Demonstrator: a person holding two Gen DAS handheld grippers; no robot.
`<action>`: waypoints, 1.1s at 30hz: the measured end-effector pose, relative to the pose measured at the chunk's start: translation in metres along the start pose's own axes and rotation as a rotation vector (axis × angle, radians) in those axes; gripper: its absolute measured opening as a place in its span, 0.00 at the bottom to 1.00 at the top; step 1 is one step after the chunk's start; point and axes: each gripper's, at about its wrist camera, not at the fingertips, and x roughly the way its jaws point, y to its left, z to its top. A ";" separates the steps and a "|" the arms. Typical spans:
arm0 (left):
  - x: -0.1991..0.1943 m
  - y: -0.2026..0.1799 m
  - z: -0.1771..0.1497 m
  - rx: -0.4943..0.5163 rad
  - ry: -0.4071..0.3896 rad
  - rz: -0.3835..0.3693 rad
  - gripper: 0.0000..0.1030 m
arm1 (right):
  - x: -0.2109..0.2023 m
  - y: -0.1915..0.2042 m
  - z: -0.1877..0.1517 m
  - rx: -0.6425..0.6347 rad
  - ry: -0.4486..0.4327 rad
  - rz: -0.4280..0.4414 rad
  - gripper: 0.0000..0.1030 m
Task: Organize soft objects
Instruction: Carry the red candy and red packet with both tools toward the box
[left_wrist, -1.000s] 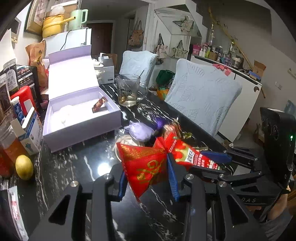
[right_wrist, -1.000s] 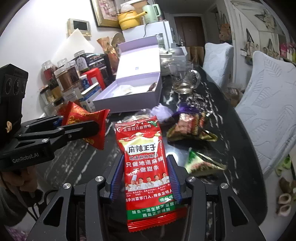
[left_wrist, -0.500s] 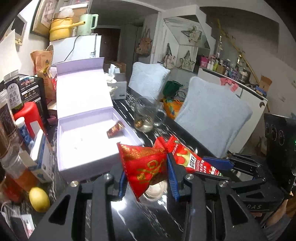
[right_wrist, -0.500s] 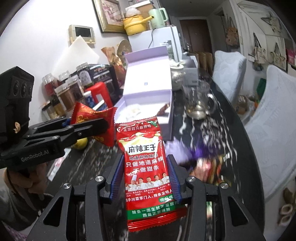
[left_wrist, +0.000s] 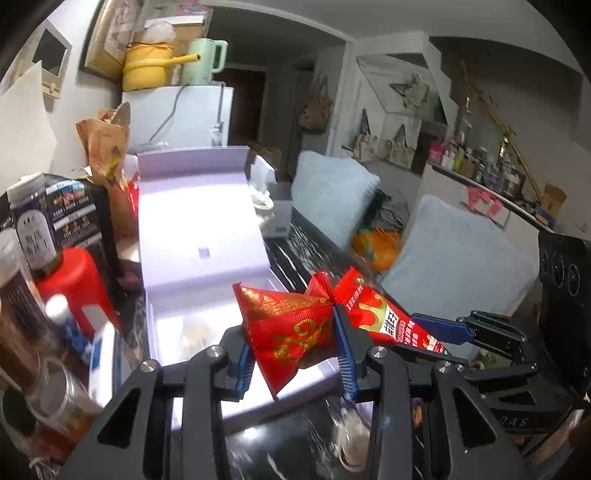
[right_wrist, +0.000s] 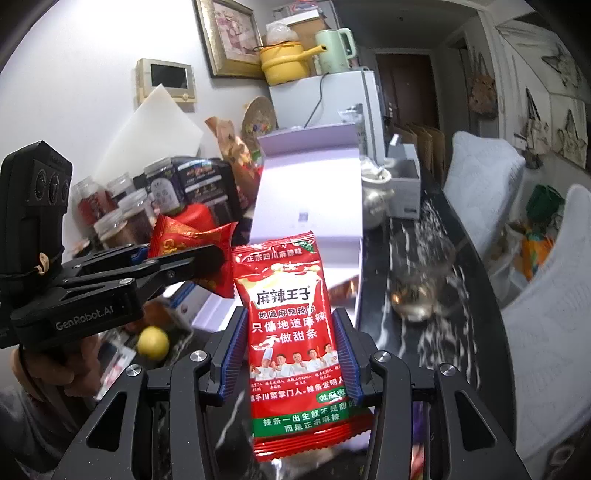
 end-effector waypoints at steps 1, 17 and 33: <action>0.002 0.003 0.004 -0.005 -0.005 0.000 0.36 | 0.004 -0.001 0.007 -0.004 -0.006 0.001 0.44; 0.065 0.066 0.044 -0.161 -0.071 0.125 0.36 | 0.082 -0.013 0.068 0.006 -0.034 0.006 0.44; 0.139 0.104 0.025 -0.183 0.077 0.256 0.36 | 0.163 -0.043 0.069 0.075 0.085 -0.019 0.44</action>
